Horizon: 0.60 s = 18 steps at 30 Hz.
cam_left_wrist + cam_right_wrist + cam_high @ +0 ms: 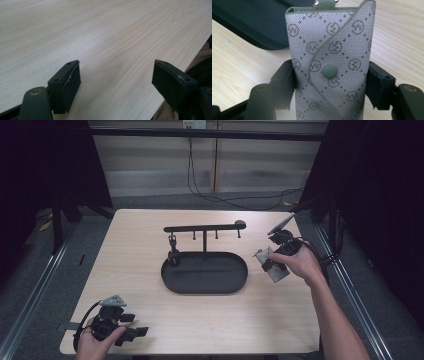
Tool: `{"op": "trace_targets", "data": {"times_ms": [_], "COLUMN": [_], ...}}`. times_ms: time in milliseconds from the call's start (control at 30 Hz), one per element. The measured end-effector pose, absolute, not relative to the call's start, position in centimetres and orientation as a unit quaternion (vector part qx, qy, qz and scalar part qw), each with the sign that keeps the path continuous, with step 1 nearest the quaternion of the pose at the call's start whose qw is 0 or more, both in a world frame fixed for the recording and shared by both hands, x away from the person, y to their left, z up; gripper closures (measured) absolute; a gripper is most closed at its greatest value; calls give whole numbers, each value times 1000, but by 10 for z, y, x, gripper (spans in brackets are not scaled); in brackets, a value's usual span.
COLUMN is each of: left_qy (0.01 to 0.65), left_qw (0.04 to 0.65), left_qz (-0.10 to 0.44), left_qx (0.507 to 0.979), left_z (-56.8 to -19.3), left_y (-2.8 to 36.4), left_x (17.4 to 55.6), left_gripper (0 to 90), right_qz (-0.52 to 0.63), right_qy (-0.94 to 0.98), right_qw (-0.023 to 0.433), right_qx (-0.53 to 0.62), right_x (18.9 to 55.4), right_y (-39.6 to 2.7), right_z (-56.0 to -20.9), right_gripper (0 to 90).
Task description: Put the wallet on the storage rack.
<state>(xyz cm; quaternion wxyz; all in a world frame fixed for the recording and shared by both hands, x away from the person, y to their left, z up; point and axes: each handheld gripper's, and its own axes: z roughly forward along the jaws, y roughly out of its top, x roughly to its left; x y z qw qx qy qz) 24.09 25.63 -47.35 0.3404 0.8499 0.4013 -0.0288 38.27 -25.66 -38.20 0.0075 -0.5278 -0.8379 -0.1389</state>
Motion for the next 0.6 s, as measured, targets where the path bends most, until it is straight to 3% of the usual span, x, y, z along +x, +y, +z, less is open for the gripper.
{"op": "trace_targets", "data": {"times_ms": [600], "left_qy": [400], "left_qw": [341], "left_qz": [-29], "left_qx": [850], "left_z": [-473], "left_y": [256], "left_x": [241], "left_gripper": [228], "right_qz": [-169], "right_qy": [-829], "right_qw": [21], "right_qx": [-533], "right_x": [388], "right_y": [-232], "right_z": [-371], "right_gripper": [330]}}
